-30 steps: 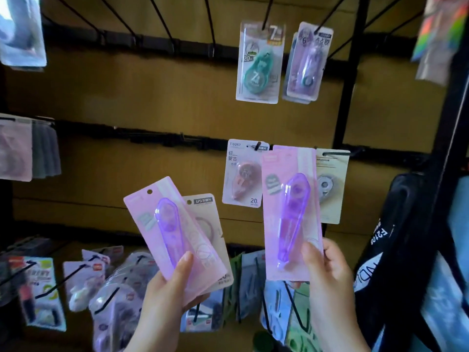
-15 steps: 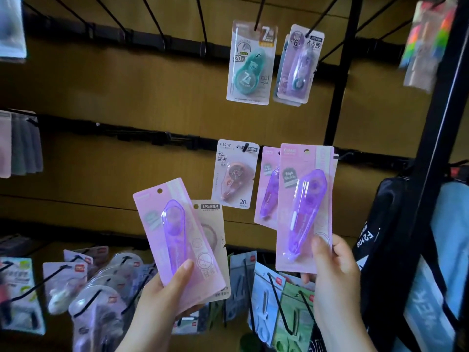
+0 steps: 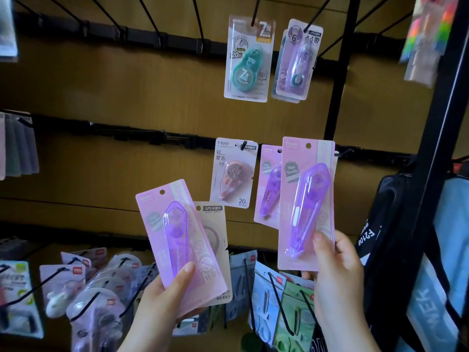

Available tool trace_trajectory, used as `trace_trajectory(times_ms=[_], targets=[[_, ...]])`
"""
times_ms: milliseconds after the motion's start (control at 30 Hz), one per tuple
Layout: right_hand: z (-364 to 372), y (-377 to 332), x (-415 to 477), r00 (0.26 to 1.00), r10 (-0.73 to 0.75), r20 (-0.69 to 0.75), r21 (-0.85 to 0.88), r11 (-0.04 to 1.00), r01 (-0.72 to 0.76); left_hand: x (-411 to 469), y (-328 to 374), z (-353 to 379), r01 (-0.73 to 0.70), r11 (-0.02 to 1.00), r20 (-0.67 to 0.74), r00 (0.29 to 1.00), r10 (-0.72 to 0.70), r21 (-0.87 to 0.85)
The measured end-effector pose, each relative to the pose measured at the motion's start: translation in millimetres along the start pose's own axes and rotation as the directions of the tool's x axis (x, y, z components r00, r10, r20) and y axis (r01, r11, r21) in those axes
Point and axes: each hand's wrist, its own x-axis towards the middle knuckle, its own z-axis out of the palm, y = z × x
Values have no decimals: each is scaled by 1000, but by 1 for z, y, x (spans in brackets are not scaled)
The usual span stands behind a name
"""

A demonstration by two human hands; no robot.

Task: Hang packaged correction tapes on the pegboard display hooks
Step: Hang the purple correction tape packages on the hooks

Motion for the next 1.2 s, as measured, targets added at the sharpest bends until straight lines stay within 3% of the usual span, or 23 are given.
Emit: trace_trajectory(times_ms=[433, 1200], targets=[[4, 1, 0, 999, -26, 21, -13, 1000, 27, 1, 4, 2, 2, 997, -7, 1000, -3, -77], [-3, 15, 15, 998, -62, 7, -62, 996, 62, 3, 1, 3, 17, 999, 1, 1000, -17, -49]])
